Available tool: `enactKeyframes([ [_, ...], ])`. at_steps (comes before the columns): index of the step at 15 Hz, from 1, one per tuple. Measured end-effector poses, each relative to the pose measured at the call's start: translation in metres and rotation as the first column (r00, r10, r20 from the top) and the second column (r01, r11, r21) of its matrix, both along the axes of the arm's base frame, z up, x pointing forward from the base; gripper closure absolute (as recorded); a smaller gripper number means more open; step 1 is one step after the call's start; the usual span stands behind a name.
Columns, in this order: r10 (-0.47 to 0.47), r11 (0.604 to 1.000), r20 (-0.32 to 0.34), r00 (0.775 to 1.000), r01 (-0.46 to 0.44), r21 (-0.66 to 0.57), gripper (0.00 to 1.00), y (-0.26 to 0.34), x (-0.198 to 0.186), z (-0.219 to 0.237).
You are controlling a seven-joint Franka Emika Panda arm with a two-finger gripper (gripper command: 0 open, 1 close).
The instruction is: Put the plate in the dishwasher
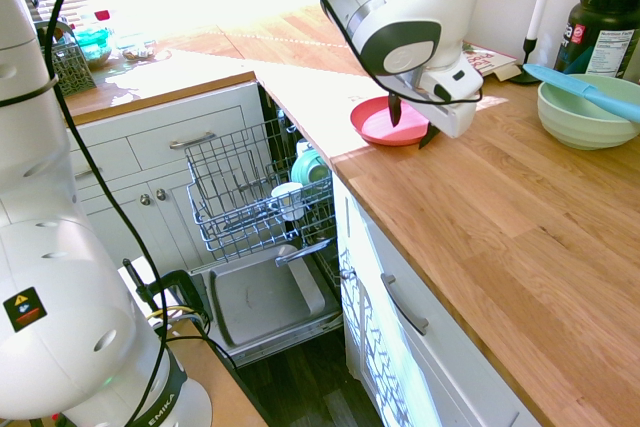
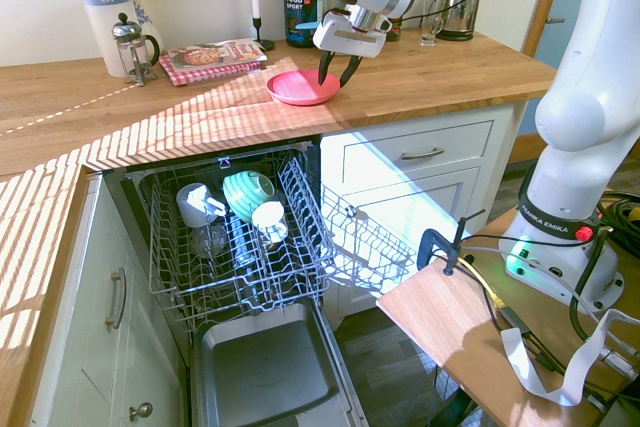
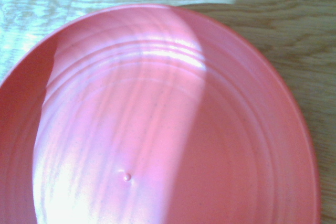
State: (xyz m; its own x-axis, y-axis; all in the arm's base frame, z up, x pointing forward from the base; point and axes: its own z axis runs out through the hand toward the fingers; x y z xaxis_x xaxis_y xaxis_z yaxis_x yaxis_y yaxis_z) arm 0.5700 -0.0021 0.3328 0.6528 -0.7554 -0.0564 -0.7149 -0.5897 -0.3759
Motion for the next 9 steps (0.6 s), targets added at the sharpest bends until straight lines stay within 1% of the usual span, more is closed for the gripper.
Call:
enactKeyframes([
  [9,0.004,1.0,-0.003,1.0,-0.004,0.015,1.0,0.0095,0.0023,-0.0103],
])
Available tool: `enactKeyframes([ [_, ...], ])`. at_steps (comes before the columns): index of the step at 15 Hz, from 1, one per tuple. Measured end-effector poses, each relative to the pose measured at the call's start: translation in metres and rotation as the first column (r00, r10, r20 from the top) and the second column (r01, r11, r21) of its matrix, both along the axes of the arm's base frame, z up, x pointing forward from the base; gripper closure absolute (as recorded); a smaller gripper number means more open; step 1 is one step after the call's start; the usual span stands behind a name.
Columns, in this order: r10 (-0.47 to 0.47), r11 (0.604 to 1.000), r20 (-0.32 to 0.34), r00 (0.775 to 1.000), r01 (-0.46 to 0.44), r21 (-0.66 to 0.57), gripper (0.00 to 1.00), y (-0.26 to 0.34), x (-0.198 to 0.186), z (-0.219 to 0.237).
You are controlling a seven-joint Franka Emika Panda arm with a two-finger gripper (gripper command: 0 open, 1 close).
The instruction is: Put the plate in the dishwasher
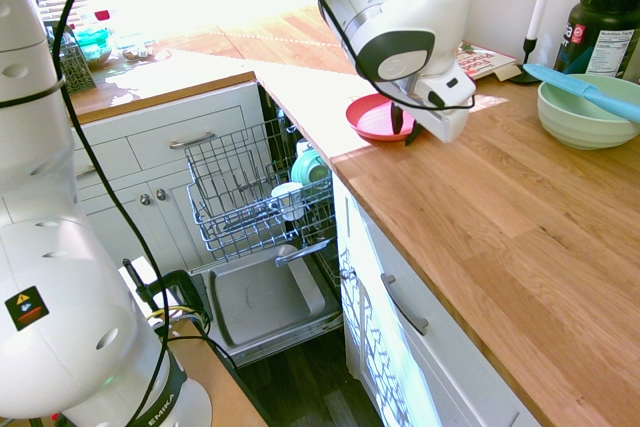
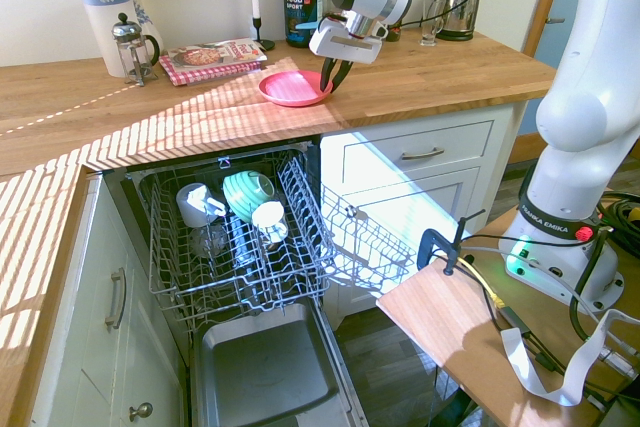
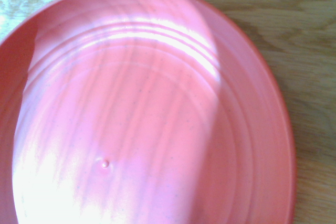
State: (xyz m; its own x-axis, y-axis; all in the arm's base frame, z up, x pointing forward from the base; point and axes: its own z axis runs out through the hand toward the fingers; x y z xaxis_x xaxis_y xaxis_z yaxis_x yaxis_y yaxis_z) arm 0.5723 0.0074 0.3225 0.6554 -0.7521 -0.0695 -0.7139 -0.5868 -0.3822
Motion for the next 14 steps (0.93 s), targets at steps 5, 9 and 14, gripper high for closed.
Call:
enactKeyframes([
  [5,0.018,1.0,0.018,1.0,-0.017,-0.014,1.0,-0.003,0.016,0.009],
  [9,0.143,0.974,0.031,0.989,-0.135,-0.181,1.0,-0.04,0.049,0.076],
  [14,0.37,0.84,0.068,0.926,-0.303,-0.449,1.0,0.095,0.062,0.202],
])
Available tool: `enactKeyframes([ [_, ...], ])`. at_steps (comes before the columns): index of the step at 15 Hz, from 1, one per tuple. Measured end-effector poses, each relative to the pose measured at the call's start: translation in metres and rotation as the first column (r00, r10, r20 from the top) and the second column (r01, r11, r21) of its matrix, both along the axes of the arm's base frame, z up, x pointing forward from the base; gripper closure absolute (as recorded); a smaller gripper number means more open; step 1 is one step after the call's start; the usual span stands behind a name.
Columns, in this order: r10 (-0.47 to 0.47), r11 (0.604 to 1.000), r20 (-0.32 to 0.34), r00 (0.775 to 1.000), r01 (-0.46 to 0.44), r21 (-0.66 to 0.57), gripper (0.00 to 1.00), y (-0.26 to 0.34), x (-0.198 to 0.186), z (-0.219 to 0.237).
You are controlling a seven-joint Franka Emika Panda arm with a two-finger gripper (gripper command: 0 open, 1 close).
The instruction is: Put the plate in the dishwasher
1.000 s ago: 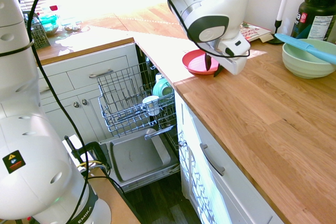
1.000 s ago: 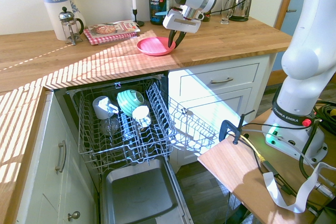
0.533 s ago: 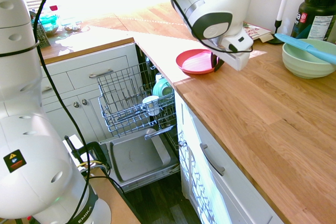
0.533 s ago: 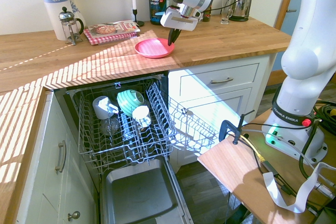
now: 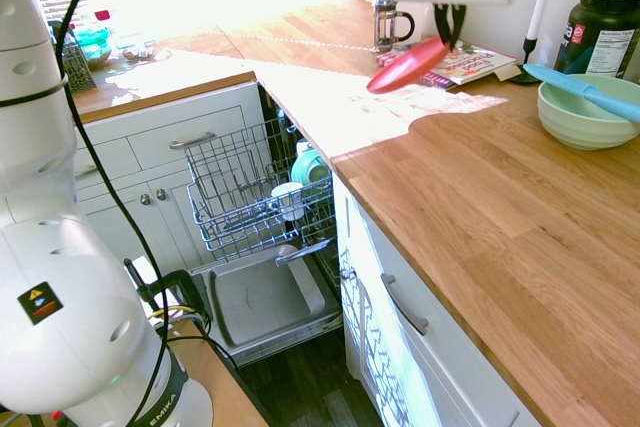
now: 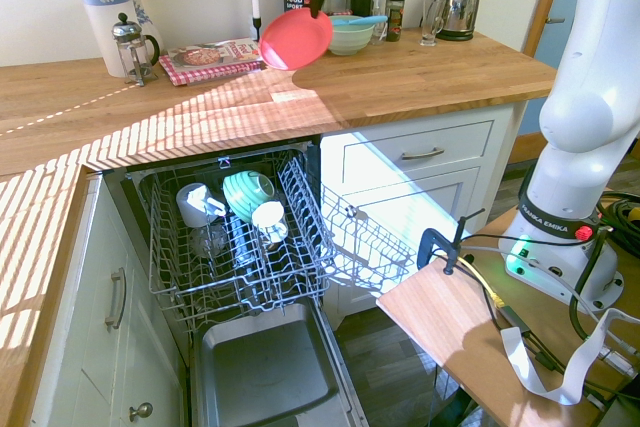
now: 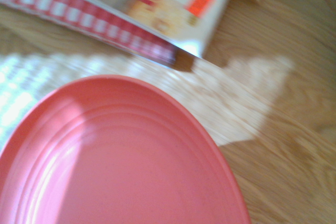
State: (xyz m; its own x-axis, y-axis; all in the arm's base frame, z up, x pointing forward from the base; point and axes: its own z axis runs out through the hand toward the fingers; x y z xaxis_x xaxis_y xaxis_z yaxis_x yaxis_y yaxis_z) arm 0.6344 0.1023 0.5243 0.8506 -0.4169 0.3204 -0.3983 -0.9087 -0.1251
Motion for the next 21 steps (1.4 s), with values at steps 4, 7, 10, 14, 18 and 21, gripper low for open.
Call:
enactKeyframes([
  [4,0.204,0.953,0.053,0.977,-0.186,-0.239,1.0,0.232,-0.127,-0.037],
  [7,0.335,0.867,0.086,0.938,-0.271,-0.418,1.0,0.326,-0.225,-0.138],
  [10,0.438,0.747,0.114,0.892,-0.29,-0.598,1.0,0.38,-0.232,-0.231],
  [14,0.494,0.576,0.122,0.861,-0.218,-0.788,1.0,0.42,-0.2,-0.301],
  [18,0.532,0.457,0.039,0.846,-0.248,-0.854,0.0,0.47,-0.217,-0.357],
  [21,0.509,0.484,-0.079,0.857,-0.362,-0.797,0.0,0.493,-0.21,-0.372],
])
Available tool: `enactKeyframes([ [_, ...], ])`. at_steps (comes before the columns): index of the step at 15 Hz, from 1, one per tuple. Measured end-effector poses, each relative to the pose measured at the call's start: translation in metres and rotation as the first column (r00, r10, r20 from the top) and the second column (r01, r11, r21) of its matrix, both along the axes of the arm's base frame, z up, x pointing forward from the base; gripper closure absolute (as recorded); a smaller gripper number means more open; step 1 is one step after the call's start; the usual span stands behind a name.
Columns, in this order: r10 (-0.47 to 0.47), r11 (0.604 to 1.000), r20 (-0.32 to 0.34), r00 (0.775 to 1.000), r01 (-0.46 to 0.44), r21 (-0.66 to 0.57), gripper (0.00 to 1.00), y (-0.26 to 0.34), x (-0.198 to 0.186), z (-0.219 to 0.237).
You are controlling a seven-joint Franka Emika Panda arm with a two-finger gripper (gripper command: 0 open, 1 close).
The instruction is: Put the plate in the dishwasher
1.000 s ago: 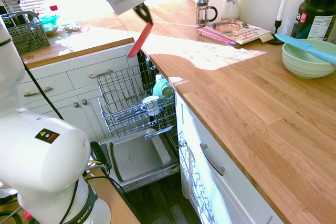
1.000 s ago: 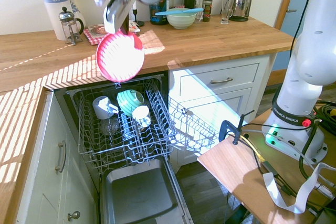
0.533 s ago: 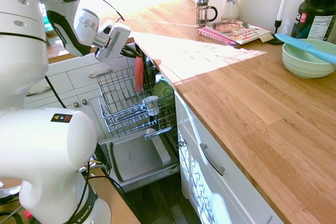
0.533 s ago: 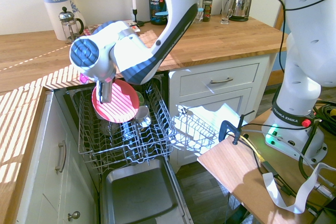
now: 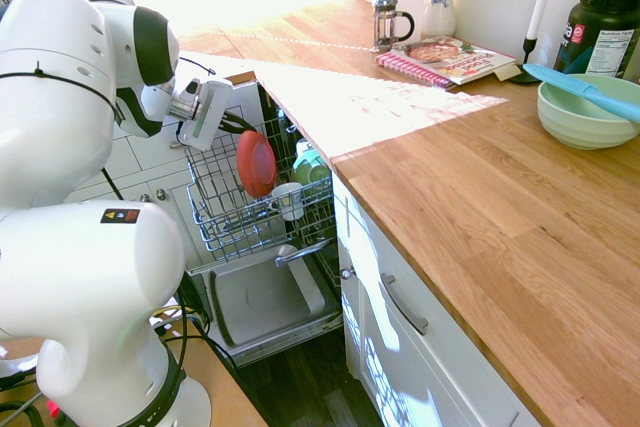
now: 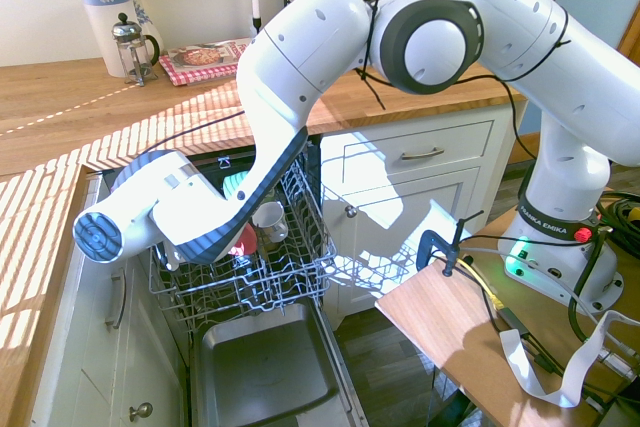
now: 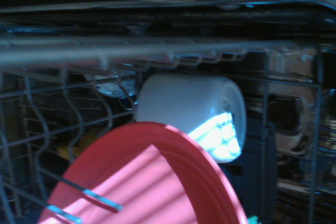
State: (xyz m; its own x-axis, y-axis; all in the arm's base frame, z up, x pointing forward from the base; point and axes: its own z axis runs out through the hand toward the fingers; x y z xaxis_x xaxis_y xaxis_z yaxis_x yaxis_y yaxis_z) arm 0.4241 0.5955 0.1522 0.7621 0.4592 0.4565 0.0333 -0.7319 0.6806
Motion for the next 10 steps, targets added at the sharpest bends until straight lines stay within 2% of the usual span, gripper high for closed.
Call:
enactKeyframes([
  [2,-0.019,0.999,-0.111,0.994,0.023,0.033,0.0,0.006,0.017,0.012],
  [4,-0.022,0.996,-0.22,0.975,0.04,0.079,0.0,0.003,0.034,0.023],
  [7,-0.009,0.982,-0.367,0.93,0.078,0.172,0.0,-0.005,0.053,0.052],
  [10,0.017,0.948,-0.48,0.877,0.139,0.287,0.0,-0.039,0.08,0.126],
])
